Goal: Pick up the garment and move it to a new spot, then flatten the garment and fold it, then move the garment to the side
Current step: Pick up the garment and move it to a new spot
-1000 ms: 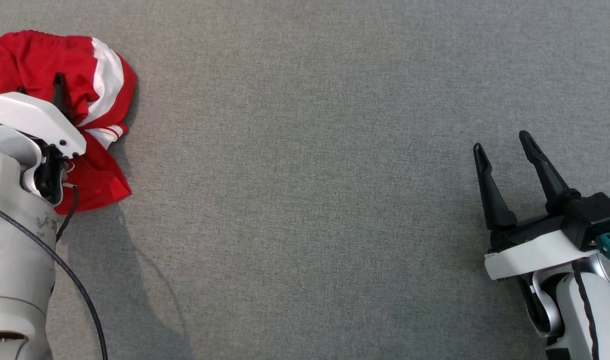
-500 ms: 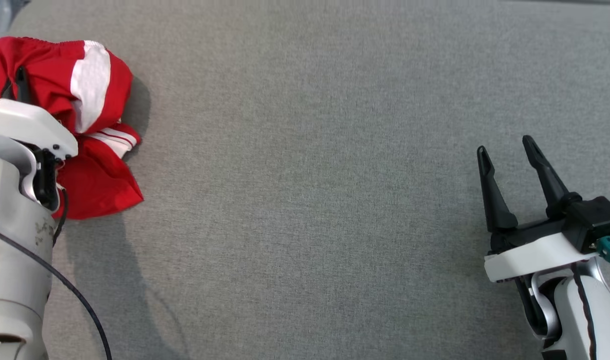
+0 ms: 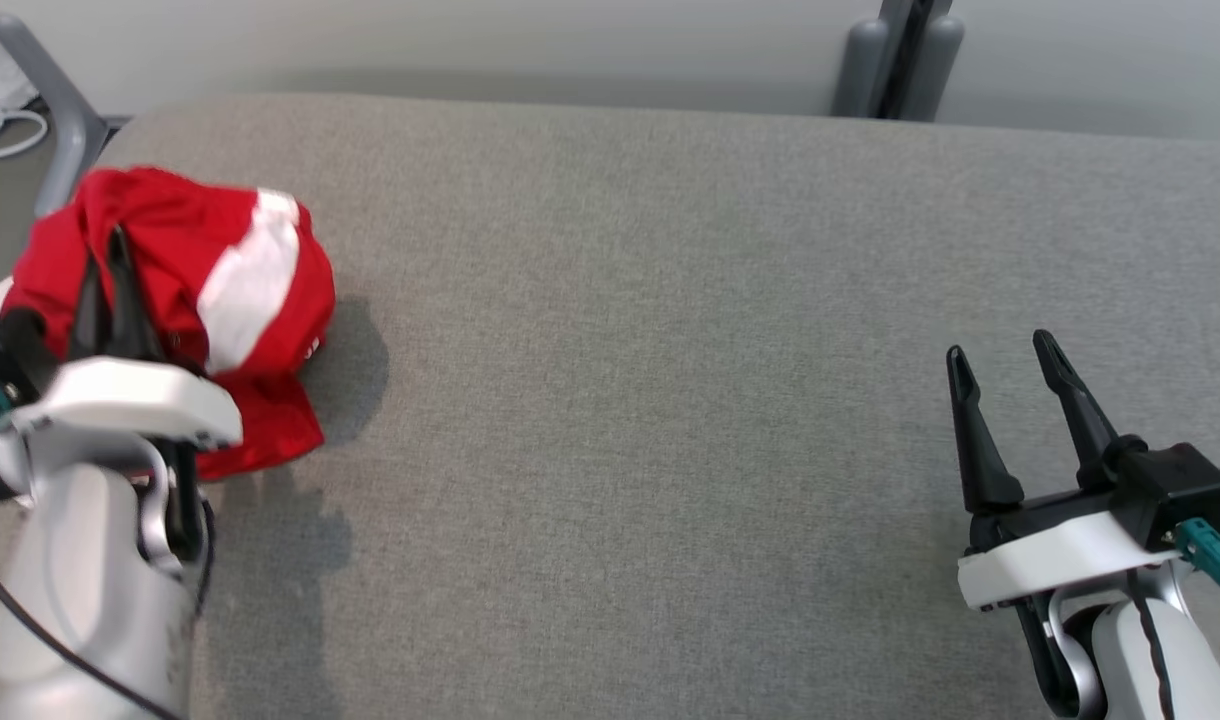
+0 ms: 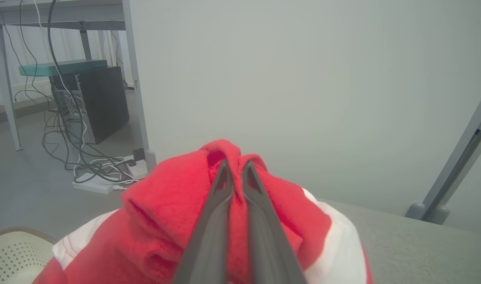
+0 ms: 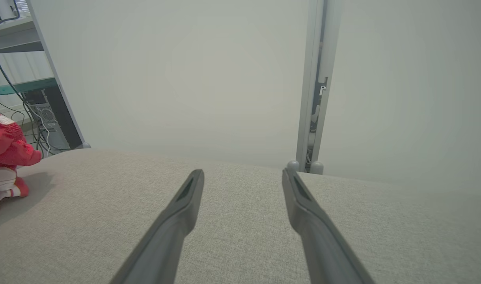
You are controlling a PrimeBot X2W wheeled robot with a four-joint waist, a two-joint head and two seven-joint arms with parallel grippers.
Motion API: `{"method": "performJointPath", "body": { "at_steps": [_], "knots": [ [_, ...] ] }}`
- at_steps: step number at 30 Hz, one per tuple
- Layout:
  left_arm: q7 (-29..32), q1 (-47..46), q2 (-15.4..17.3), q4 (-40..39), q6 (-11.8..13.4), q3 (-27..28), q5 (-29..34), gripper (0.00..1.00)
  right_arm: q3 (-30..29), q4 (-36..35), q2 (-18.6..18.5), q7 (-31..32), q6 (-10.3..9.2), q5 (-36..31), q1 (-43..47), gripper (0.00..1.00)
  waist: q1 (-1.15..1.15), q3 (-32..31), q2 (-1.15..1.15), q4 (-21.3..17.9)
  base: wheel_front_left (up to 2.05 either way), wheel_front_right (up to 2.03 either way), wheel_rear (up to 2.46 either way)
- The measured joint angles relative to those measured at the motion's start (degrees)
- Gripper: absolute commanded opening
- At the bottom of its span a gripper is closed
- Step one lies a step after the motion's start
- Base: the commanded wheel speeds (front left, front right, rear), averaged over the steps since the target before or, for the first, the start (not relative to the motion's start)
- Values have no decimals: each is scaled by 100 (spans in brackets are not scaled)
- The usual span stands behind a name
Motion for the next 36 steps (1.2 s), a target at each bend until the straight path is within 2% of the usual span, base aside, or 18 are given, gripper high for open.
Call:
{"method": "performJointPath", "body": {
  "at_steps": [8,12,18,27,36],
  "knots": [
    [2,1469,-318,-1464,208,-138,256,0,10,96,99,-51,0,33,219,100,0,-357,0,-230,0,0,0],
    [205,1957,-311,-2023,330,-272,378,0,29,126,129,-56,0,43,314,100,0,-495,0,-379,0,0,0],
    [710,2402,-249,-2778,376,-581,575,0,56,114,160,-58,0,43,396,100,0,-627,0,-664,0,0,0],
    [1095,2462,-372,-3251,168,-1230,682,0,100,19,190,-55,0,59,389,100,0,-584,0,-1281,0,0,0],
    [1232,1948,-590,-2943,-123,-1953,822,0,215,26,213,-86,0,152,261,100,0,-402,0,-2168,0,0,0]
  ]
}}
